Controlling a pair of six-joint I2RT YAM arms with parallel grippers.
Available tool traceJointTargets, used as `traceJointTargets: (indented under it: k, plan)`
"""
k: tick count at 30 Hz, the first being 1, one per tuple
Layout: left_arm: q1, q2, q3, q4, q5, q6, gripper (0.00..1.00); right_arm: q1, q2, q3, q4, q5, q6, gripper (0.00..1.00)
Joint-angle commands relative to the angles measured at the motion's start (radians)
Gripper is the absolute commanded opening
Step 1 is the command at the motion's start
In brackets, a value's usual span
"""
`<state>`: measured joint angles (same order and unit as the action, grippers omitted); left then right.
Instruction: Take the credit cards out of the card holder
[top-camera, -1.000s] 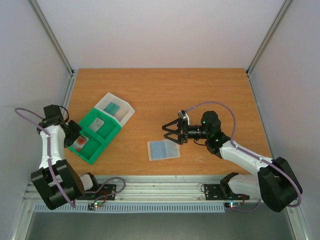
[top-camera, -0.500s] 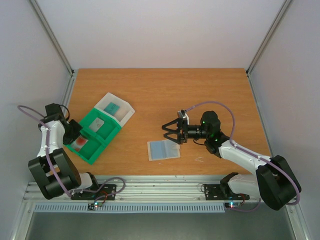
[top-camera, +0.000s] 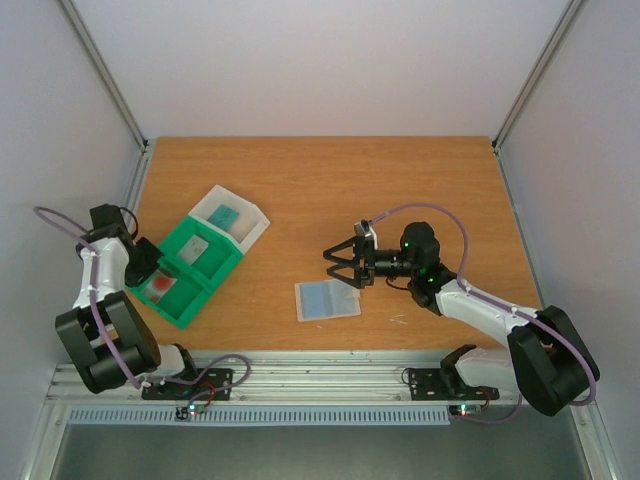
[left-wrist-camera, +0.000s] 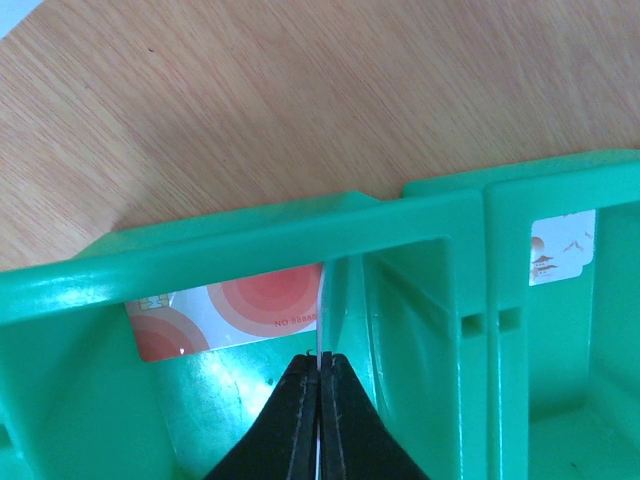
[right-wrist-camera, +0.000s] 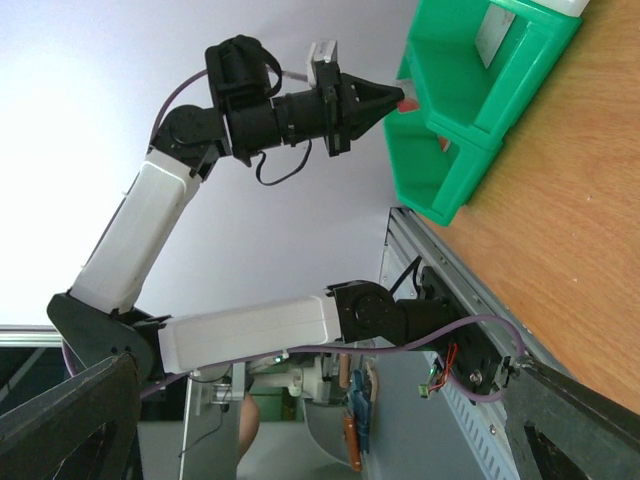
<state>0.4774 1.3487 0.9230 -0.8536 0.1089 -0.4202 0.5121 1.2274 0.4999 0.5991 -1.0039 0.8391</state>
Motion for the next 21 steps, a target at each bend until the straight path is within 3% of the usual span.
traceJointTargets:
  k: [1, 17, 21]
  plan:
    - [0.007, 0.023, 0.039, 0.007, -0.064, -0.01, 0.06, -0.007, 0.009, -0.01, 0.056, -0.017, 0.019, 0.99]
    - [0.007, 0.019, 0.063, -0.036, -0.137, -0.032, 0.12, -0.02, 0.005, -0.025, 0.065, -0.027, 0.038, 0.98]
    - [0.007, -0.01, 0.062, -0.038, -0.118, -0.039, 0.19, -0.024, 0.004, -0.03, 0.061, -0.029, 0.039, 0.98]
